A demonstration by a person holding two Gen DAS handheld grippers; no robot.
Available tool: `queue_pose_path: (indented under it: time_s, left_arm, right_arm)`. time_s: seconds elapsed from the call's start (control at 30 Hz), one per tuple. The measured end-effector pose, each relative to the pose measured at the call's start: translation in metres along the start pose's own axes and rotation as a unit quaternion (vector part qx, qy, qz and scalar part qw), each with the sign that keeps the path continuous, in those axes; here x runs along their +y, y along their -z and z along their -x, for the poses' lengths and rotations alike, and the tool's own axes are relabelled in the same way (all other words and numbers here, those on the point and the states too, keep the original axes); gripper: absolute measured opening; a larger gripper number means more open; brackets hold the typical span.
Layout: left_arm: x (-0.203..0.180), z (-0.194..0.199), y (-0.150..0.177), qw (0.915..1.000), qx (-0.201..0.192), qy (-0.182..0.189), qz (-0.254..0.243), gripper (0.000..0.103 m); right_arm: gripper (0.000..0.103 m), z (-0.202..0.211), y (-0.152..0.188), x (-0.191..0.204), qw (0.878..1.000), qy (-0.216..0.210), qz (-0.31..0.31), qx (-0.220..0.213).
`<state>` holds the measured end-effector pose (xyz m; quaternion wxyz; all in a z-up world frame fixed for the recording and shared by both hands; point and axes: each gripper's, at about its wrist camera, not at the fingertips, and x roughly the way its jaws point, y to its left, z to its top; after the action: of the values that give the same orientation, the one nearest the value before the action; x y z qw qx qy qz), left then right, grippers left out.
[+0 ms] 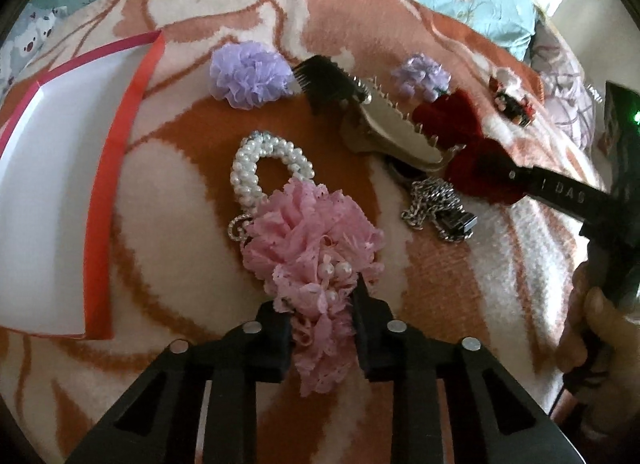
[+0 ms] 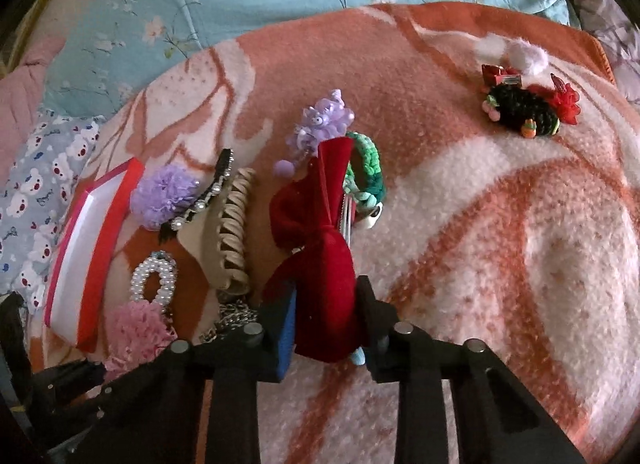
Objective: Organize jewelry
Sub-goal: 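Grasp the pink scrunchie with the left tool while the right tool grasps the red bow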
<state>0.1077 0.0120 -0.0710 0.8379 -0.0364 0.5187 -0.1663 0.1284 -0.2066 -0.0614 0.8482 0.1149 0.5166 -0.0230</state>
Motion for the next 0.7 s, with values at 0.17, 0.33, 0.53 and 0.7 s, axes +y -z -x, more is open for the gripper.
queue_pose_path:
  time_s: [0.17,0.33,0.53,0.7]
  left_arm:
    - [0.007,0.019,0.002,0.9995,-0.026,0.017,0.008,0.019]
    - [0.016,0.045,0.003,0.9981,-0.055,0.021,0.015,0.019]
    - [0.03,0.073,0.007,0.9964,-0.079,0.005,0.03,0.019]
    - [0.047,0.092,0.01,0.9944,-0.094,-0.016,0.046,0.019]
  right_arm:
    - [0.021,0.018,0.004,-0.003,1.0,-0.02,-0.014,-0.015]
    - [0.02,0.041,0.011,-0.001,0.999,-0.039,-0.019,-0.032]
    - [0.02,0.054,0.008,0.028,0.995,-0.094,-0.008,-0.043]
    - [0.02,0.043,0.003,0.065,0.991,-0.128,0.016,-0.034]
